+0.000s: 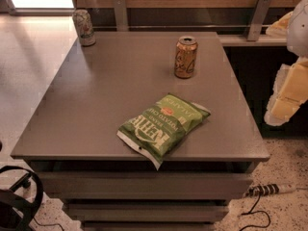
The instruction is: Move green jalapeno chip bag near 7up can
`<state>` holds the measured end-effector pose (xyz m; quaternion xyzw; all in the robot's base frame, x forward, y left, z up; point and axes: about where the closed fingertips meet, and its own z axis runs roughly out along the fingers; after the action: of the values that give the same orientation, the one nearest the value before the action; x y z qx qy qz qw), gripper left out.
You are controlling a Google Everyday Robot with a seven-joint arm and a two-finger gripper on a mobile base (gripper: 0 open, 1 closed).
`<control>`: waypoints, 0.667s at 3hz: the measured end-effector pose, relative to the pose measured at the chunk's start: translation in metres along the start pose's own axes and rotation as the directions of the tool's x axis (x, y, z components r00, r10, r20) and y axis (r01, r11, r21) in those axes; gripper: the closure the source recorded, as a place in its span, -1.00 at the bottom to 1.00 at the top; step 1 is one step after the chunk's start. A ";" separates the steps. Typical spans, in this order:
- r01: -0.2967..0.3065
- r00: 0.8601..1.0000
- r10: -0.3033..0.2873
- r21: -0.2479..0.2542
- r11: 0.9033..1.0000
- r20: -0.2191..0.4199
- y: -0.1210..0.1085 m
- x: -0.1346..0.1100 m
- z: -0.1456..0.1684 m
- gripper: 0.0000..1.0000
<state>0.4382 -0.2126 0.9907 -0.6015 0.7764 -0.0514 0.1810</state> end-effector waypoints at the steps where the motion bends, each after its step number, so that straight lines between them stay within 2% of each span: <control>1: 0.001 1.000 -0.001 0.000 1.000 0.000 0.000 0.000 0.000 -1.00; 2: 0.024 1.000 -0.024 -0.003 1.000 -0.010 -0.002 -0.005 0.000 -1.00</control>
Offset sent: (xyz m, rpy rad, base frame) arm 0.0066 0.0084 -0.0013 -0.0371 0.0254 0.0454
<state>0.4410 -0.2080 0.9925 -0.6110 0.7700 -0.0554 0.1756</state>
